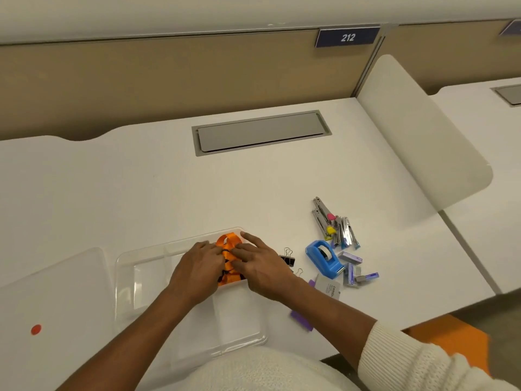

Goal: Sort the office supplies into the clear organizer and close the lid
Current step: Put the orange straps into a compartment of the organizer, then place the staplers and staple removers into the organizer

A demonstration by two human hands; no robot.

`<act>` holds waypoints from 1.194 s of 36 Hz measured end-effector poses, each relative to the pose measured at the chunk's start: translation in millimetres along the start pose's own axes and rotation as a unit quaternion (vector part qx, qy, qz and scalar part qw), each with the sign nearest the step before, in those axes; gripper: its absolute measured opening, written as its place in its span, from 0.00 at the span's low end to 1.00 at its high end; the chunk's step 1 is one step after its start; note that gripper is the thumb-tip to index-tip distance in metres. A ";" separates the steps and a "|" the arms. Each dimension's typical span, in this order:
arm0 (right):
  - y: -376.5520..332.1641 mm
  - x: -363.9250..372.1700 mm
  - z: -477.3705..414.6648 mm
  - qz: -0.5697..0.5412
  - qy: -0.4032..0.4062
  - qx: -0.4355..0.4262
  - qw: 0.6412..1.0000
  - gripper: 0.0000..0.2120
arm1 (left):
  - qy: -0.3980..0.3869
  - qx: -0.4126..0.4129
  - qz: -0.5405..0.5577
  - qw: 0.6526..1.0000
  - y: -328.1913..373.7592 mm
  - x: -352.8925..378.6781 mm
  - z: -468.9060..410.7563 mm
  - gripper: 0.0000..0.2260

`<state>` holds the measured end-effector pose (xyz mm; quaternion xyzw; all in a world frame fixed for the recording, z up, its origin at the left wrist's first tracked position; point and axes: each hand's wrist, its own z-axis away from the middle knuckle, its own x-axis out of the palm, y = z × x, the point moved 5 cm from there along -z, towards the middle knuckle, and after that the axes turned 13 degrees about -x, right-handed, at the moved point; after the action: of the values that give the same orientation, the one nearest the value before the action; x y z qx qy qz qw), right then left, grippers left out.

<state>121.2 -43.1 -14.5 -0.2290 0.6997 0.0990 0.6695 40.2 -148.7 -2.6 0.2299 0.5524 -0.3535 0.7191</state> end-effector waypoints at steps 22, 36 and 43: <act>164.3 -40.9 208.9 -0.113 0.068 0.640 0.757 0.26 | 0.109 0.141 0.012 0.984 152.2 -86.5 -119.1 0.18; 177.4 -16.4 218.4 -0.153 0.019 0.629 0.762 0.45 | 0.083 0.320 -0.098 0.939 223.3 -25.9 -194.1 0.30; 183.9 -11.2 213.6 -0.168 0.018 0.616 0.770 0.38 | 0.116 0.334 -0.082 0.932 230.1 -24.2 -196.9 0.09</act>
<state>228.3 215.0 -52.4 0.1161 0.5731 -0.4715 0.6601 87.9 147.8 -49.1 0.4500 0.4988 -0.5459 0.5007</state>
